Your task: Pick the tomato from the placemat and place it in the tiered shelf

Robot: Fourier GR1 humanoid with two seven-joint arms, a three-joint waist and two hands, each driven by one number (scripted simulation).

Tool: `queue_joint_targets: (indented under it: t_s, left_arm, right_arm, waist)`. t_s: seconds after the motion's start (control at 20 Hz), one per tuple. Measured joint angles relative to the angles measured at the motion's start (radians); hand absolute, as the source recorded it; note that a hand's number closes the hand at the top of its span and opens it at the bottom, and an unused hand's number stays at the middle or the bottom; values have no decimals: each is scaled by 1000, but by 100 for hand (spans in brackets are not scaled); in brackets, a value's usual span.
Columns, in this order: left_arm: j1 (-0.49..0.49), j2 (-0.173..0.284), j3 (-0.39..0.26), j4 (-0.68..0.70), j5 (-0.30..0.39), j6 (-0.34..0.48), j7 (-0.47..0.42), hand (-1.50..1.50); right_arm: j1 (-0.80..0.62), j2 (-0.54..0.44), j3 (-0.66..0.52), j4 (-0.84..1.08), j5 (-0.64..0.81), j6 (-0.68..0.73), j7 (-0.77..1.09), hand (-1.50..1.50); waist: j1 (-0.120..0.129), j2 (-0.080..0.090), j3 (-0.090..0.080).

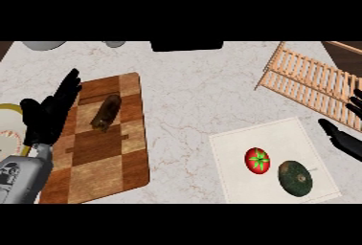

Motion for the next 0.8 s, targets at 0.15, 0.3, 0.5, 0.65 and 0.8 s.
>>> queue_joint_targets:
  t_s: [0.15, 0.3, 0.5, 0.65, 0.8]
  left_arm:
    - [17, -41, -29, -18, -7, 8, -28, 0]
    - [41, -86, -64, -31, -27, 25, -55, 0]
    - [51, -132, -92, -23, -50, 39, -80, 0]
    - [56, -159, -112, -26, -73, 48, -89, 0]
    - [69, -168, -126, -44, -89, 55, -84, 0]
  right_arm:
    - [92, 31, -26, 59, 128, -170, -6, -150]
    - [152, 145, -51, 64, 176, -324, -90, -150]
    - [236, 288, -65, -7, 133, -366, -275, -150]
    - [323, 290, -27, -102, 115, -295, -277, -150]
    - [387, 228, 27, -170, 159, -239, -197, -150]
  waist:
    - [3, 2, -3]
    - [17, -1, -2]
    - [28, -4, -1]
    - [36, -4, -2]
    - [46, -4, -3]
